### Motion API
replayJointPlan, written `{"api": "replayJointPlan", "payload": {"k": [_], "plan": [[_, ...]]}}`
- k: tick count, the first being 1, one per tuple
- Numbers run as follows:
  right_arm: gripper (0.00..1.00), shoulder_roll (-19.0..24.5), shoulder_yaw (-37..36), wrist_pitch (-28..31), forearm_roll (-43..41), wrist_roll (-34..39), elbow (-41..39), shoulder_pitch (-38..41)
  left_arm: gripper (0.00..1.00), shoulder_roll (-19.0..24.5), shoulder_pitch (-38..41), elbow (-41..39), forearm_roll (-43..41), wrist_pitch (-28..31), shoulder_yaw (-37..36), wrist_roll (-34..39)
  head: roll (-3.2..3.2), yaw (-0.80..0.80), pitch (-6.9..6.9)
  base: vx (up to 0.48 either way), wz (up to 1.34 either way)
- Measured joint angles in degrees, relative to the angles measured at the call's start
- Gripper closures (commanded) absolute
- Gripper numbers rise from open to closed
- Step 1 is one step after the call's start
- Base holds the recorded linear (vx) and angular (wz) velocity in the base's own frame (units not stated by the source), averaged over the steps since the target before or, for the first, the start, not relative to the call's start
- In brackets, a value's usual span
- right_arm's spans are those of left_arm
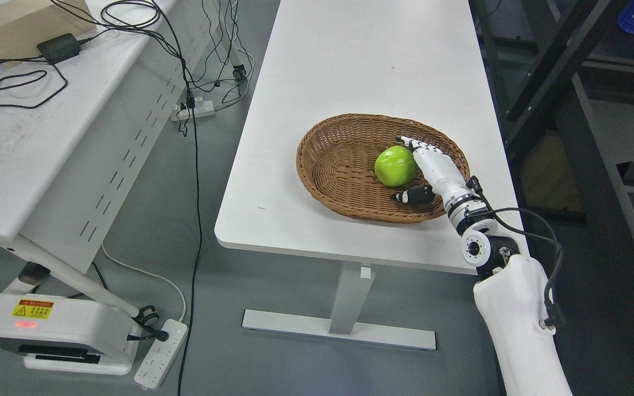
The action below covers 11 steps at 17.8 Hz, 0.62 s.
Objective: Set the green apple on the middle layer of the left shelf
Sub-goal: 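Close the right hand fingers around the green apple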
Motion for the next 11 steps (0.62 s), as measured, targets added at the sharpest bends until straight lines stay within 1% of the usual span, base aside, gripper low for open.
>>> {"api": "replayJointPlan", "payload": {"k": [2, 7, 11], "plan": [[0.02, -0.1, 0.1, -1.4, -0.4, -0.1, 0.1, 0.4, 0.00, 0.0, 0.0, 0.0, 0.0, 0.0, 0.0, 0.0, 0.00, 0.00, 0.00, 0.005, 0.00], [0.02, 0.1, 0.2, -2.5, -1.0, -0.3, 0.3, 0.6, 0.00, 0.0, 0.0, 0.0, 0.0, 0.0, 0.0, 0.0, 0.00, 0.00, 0.00, 0.000, 0.00], [0.03, 1.4, 0.3, -2.6, -1.2, -0.4, 0.4, 0.2, 0.00, 0.0, 0.0, 0.0, 0.0, 0.0, 0.0, 0.0, 0.00, 0.00, 0.00, 0.000, 0.00]]}}
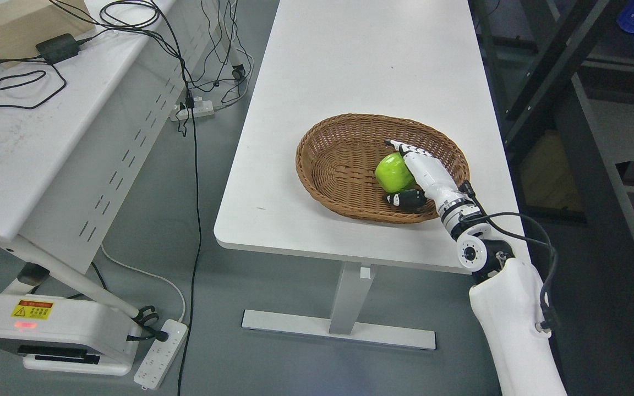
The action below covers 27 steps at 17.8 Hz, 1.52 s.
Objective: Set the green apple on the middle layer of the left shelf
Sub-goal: 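Close the right hand fingers around the green apple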
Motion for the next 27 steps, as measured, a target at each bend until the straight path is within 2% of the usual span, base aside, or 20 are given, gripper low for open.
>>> {"api": "replayJointPlan", "payload": {"k": [6, 18, 22, 27], "plan": [[0.18, 2.2, 0.0, 0.2, 0.0, 0.2, 0.1, -0.5, 0.00, 0.0, 0.0, 0.0, 0.0, 0.0, 0.0, 0.0, 0.00, 0.00, 0.00, 0.000, 0.00], [0.20, 2.7, -0.3, 0.7, 0.4, -0.3, 1.0, -0.8, 0.00, 0.0, 0.0, 0.0, 0.0, -0.4, 0.0, 0.0, 0.00, 0.00, 0.00, 0.000, 0.00], [0.24, 2.4, -0.6, 1.1, 0.5, -0.5, 1.7, -1.0, 0.00, 0.0, 0.0, 0.0, 0.0, -0.1, 0.0, 0.0, 0.00, 0.00, 0.00, 0.000, 0.00], [0.49, 2.2, -1.0, 1.6, 0.5, -0.8, 2.3, -1.3, 0.00, 0.0, 0.0, 0.0, 0.0, 0.0, 0.0, 0.0, 0.00, 0.00, 0.00, 0.000, 0.00]]}}
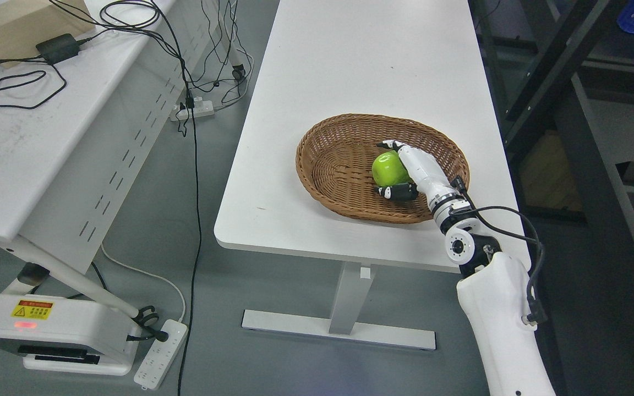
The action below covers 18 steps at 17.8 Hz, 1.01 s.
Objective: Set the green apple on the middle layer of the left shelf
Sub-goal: 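Close the right hand fingers around the green apple, then lift the green apple out of the basket with the right hand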
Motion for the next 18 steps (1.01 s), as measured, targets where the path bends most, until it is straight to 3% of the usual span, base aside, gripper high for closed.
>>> {"api": "replayJointPlan", "payload": {"k": [2, 5, 7, 12, 18], "plan": [[0.64, -0.1, -0.3, 0.0, -0.2, 0.0, 0.2, 0.0, 0.00, 0.0, 0.0, 0.0, 0.0, 0.0, 0.0, 0.0, 0.00, 0.00, 0.00, 0.000, 0.00], [0.69, -0.1, -0.9, 0.2, -0.4, -0.4, 0.3, -0.1, 0.00, 0.0, 0.0, 0.0, 0.0, 0.0, 0.0, 0.0, 0.00, 0.00, 0.00, 0.000, 0.00], [1.00, -0.2, -1.4, 0.2, -0.6, -1.1, 0.3, -0.1, 0.00, 0.0, 0.0, 0.0, 0.0, 0.0, 0.0, 0.0, 0.00, 0.00, 0.00, 0.000, 0.00], [1.00, -0.2, -4.4, -1.0, -4.3, -1.1, -1.1, 0.6, 0.00, 0.0, 0.0, 0.0, 0.0, 0.2, 0.0, 0.0, 0.00, 0.00, 0.00, 0.000, 0.00], [1.00, -0.3, -9.2, 3.0, -13.6, -0.2, -6.9, 4.8, 0.00, 0.0, 0.0, 0.0, 0.0, 0.1, 0.0, 0.0, 0.00, 0.00, 0.00, -0.002, 0.00]]}}
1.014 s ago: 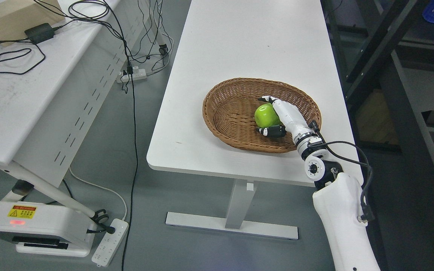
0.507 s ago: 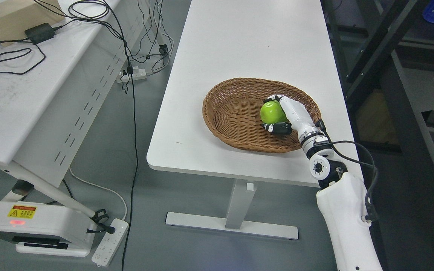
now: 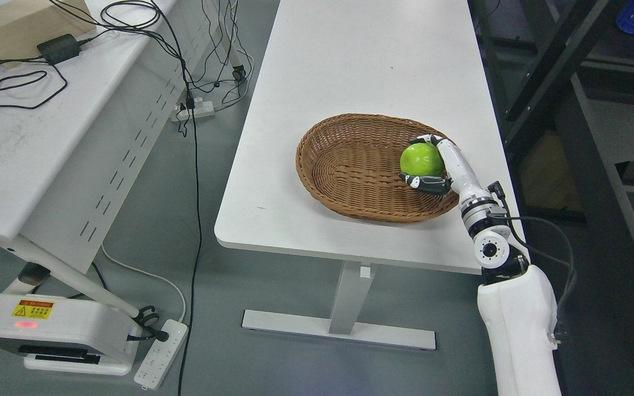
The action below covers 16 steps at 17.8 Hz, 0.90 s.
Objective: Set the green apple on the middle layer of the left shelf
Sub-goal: 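Lift the green apple out of the basket with the right hand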
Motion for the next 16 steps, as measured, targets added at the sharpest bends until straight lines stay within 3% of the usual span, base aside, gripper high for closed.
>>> {"api": "replayJointPlan", "payload": {"k": [6, 16], "plan": [[1.00, 1.1, -5.2, 0.4, -12.0, -3.0, -8.3, 6.8, 0.00, 0.0, 0.0, 0.0, 0.0, 0.0, 0.0, 0.0, 0.00, 0.00, 0.00, -0.027, 0.00], [1.00, 2.4, -8.9, -3.0, -19.1, -5.5, -19.5, 20.5, 0.00, 0.0, 0.0, 0.0, 0.0, -0.1, 0.0, 0.0, 0.00, 0.00, 0.00, -0.102, 0.01]]}}
